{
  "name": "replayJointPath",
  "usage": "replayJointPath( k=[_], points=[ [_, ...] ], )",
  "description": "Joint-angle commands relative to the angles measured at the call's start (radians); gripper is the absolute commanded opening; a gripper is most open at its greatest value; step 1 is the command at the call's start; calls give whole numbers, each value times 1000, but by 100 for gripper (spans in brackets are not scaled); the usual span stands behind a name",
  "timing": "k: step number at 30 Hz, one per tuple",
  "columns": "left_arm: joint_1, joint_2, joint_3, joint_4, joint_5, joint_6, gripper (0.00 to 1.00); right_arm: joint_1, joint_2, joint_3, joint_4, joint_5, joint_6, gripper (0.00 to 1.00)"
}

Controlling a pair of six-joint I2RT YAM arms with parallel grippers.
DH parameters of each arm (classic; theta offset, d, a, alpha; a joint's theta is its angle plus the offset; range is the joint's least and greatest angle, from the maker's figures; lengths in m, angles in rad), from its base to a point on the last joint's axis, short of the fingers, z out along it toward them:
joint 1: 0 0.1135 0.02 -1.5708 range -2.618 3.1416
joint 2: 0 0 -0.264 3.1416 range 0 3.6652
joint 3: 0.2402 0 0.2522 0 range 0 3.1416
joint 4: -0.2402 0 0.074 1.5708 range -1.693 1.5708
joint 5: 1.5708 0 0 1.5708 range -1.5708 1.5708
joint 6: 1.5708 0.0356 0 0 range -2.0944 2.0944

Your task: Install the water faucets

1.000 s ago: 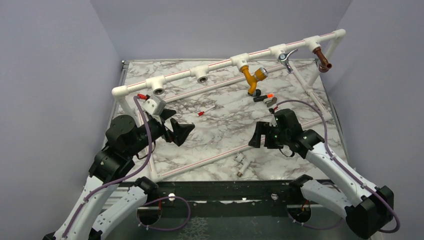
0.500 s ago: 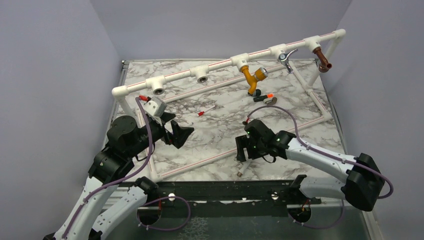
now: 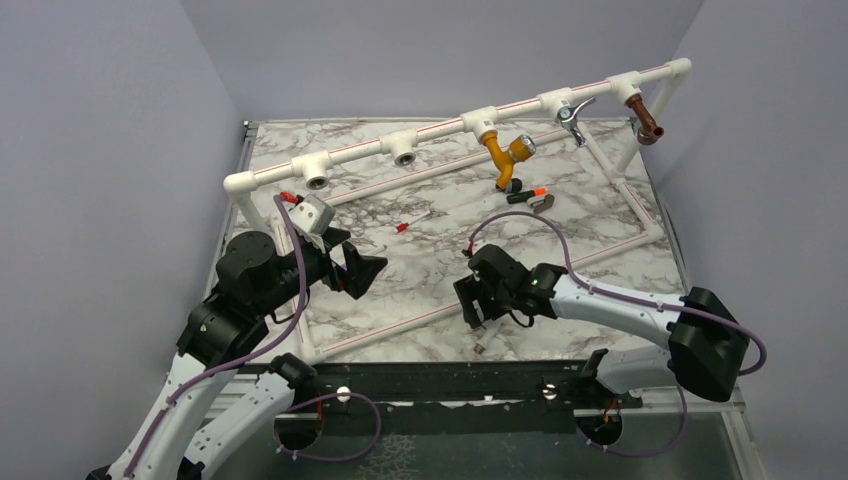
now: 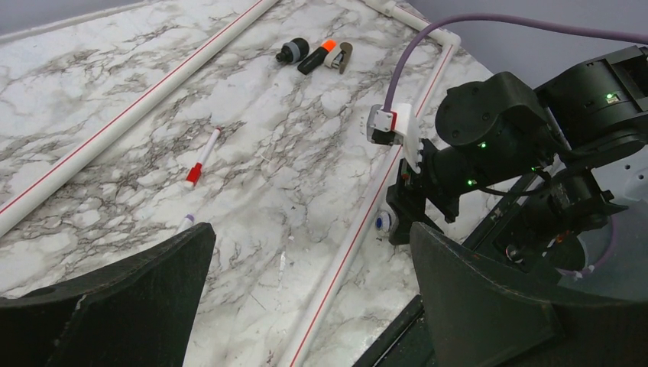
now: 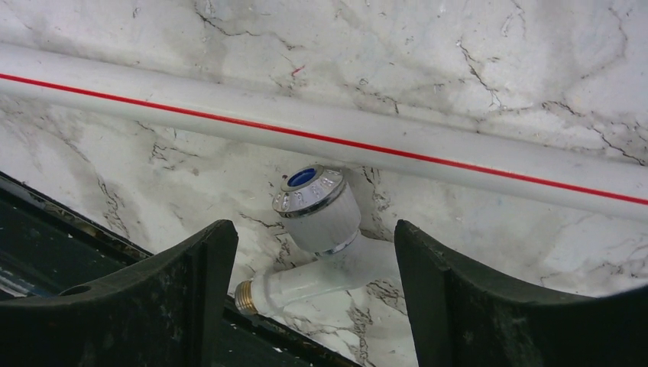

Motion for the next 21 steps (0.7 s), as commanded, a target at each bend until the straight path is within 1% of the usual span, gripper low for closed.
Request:
replayJointPath(
  k=[1, 10, 17, 19, 21],
  points=[
    [-2, -3, -1, -19, 7, -6, 99, 22, 34, 33, 55, 24, -61, 78],
    [-3, 15, 8, -25, 28, -14, 99, 35, 89, 27, 46, 40, -77, 74],
    [-3, 22, 16, -27, 35, -21, 99, 49, 131, 35, 66, 53, -86, 68],
    [-3, 25, 18, -28, 36, -22, 99, 54, 143, 41, 67, 64, -86, 64],
    [-2, 29, 20, -31, 41, -26, 99, 60, 152, 45, 66, 69, -88, 62]
  ],
)
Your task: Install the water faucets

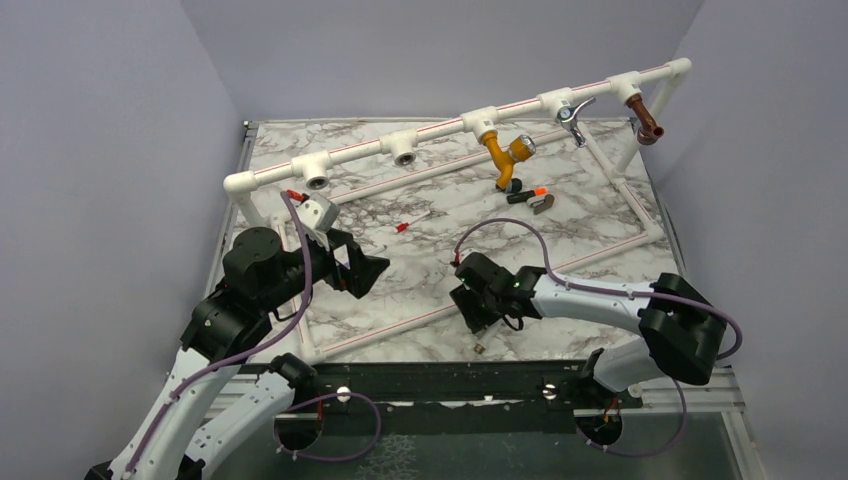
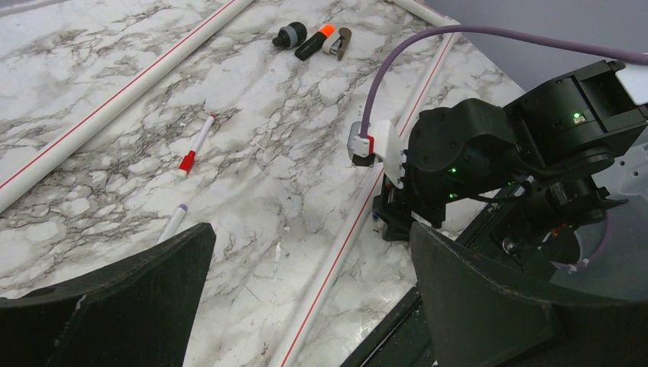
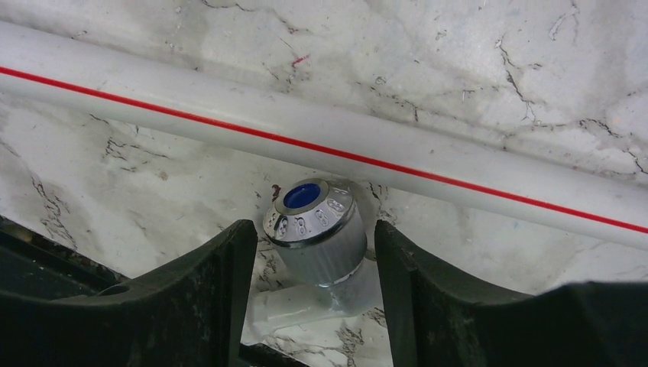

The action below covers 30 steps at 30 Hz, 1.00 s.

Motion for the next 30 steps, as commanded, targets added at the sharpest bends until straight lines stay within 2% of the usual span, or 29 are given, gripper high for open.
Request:
replayJointPath(
  k=[1, 5, 11, 17, 19, 30],
  points=[
    [-3, 10, 20, -16, 33, -15, 99, 18, 27, 41, 30, 46, -16, 61],
    [-3, 11, 18, -21, 37, -17, 99, 24, 33, 35, 22, 72, -4, 53],
    [-3, 8, 10, -21, 36, -26, 99, 36, 4, 17, 25, 76, 12, 36],
    [-3, 9, -4, -21, 31, -45, 99, 44, -46, 7, 7, 87, 37, 7],
    [-3, 10, -7, -21, 32, -57, 99, 46, -73, 8, 1, 85, 49, 1],
    [-3, 22, -64, -21, 4, -138, 99, 48, -247, 36, 34, 87, 125, 0]
  ],
)
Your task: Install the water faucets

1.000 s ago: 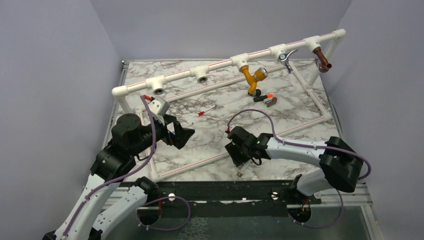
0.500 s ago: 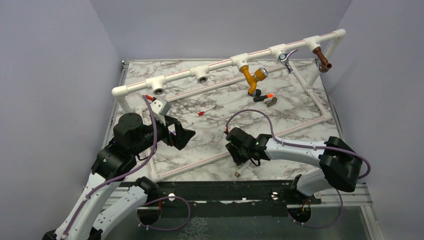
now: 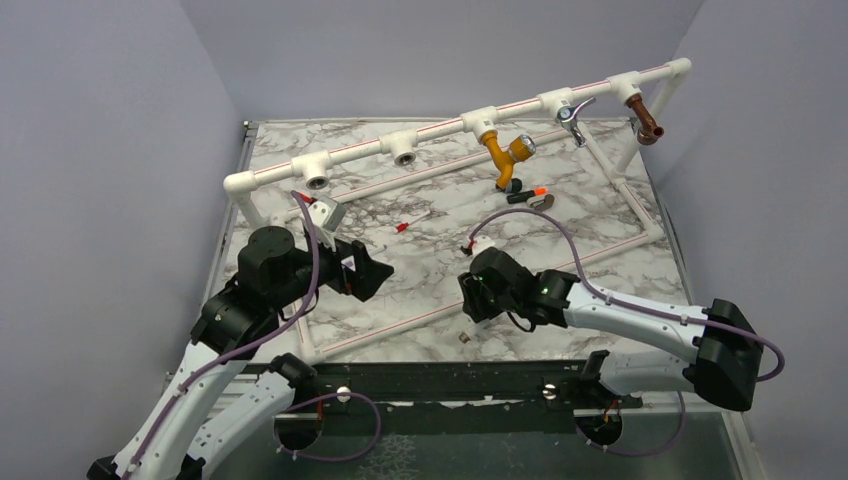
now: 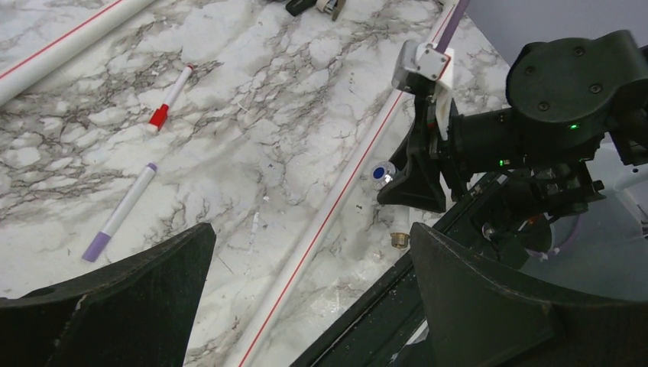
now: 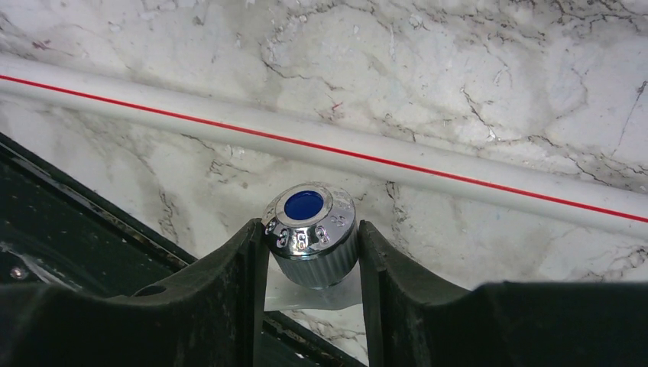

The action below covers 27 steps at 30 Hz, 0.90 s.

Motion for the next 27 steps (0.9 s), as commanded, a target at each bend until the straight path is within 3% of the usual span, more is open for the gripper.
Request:
replayJointPath(
  k=[1, 12, 27],
  points=[
    [-3, 11, -30, 6, -4, -66, 99, 8, -56, 30, 45, 36, 60, 0],
    [-3, -40, -121, 11, 49, -176, 99, 9, -125, 49, 276, 85, 128, 0],
    [-3, -99, -270, 99, 69, -381, 99, 40, -61, 119, 534, 109, 157, 0]
  ],
)
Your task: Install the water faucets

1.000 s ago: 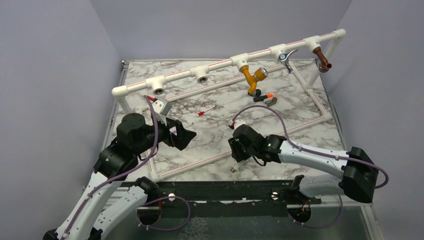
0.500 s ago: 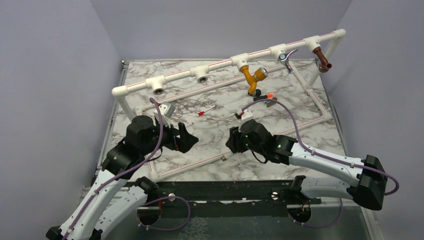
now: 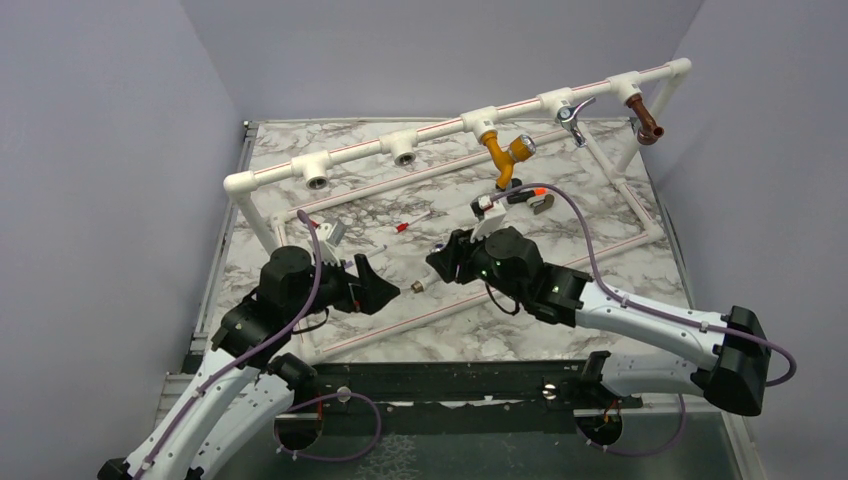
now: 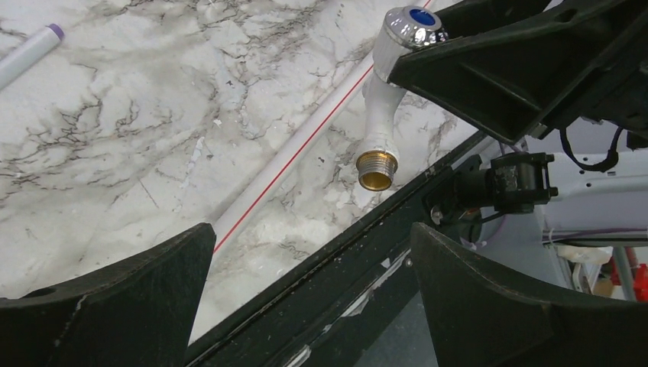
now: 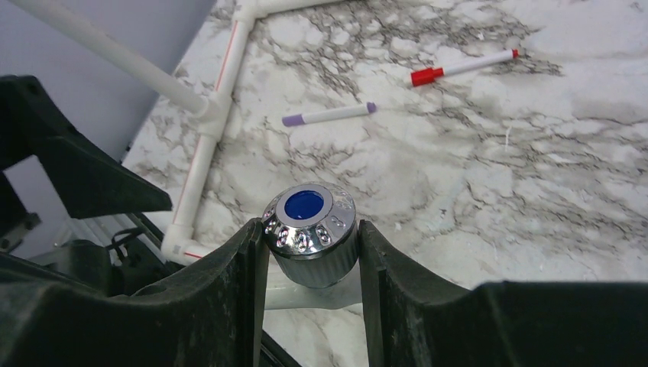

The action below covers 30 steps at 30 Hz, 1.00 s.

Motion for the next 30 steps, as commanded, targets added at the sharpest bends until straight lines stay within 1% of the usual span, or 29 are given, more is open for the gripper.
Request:
replayJointPath(
  k=[1, 8, 13, 21, 30],
  points=[
    [-3, -8, -28, 74, 27, -88, 99, 27, 29, 59, 141, 38, 17, 1],
    [-3, 0, -36, 103, 32, -129, 98, 50, 63, 77, 201, 50, 18, 0],
    [-3, 17, -46, 122, 53, -160, 94, 64, 96, 96, 232, 47, 16, 1],
    [-3, 25, -80, 192, 101, -218, 80, 77, 130, 121, 270, 45, 8, 0],
    [-3, 30, -94, 221, 109, -243, 62, 100, 148, 121, 299, 28, 13, 0]
  ],
)
